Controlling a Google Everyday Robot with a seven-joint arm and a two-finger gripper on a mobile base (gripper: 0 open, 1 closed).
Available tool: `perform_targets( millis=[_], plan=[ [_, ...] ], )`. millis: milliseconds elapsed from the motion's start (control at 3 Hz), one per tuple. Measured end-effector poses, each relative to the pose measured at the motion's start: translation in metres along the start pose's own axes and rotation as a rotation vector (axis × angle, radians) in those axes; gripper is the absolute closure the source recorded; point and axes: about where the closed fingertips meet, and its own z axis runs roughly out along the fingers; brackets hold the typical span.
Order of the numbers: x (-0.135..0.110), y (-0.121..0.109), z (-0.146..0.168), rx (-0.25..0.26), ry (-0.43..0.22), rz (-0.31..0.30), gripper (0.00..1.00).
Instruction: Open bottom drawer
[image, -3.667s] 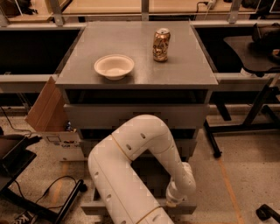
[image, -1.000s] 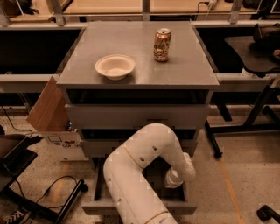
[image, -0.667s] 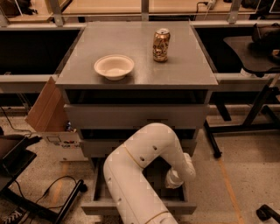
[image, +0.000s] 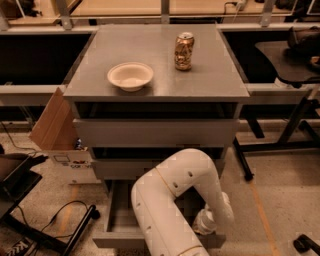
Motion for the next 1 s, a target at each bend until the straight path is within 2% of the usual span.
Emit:
perform_targets(
  millis=[667, 1000],
  plan=[
    [-0.001, 0.0, -0.005, -0.005, 0.001, 0.004, 0.98],
    [0.0, 0.029, -0.02, -0.043, 0.022, 0.022, 0.76]
  ],
)
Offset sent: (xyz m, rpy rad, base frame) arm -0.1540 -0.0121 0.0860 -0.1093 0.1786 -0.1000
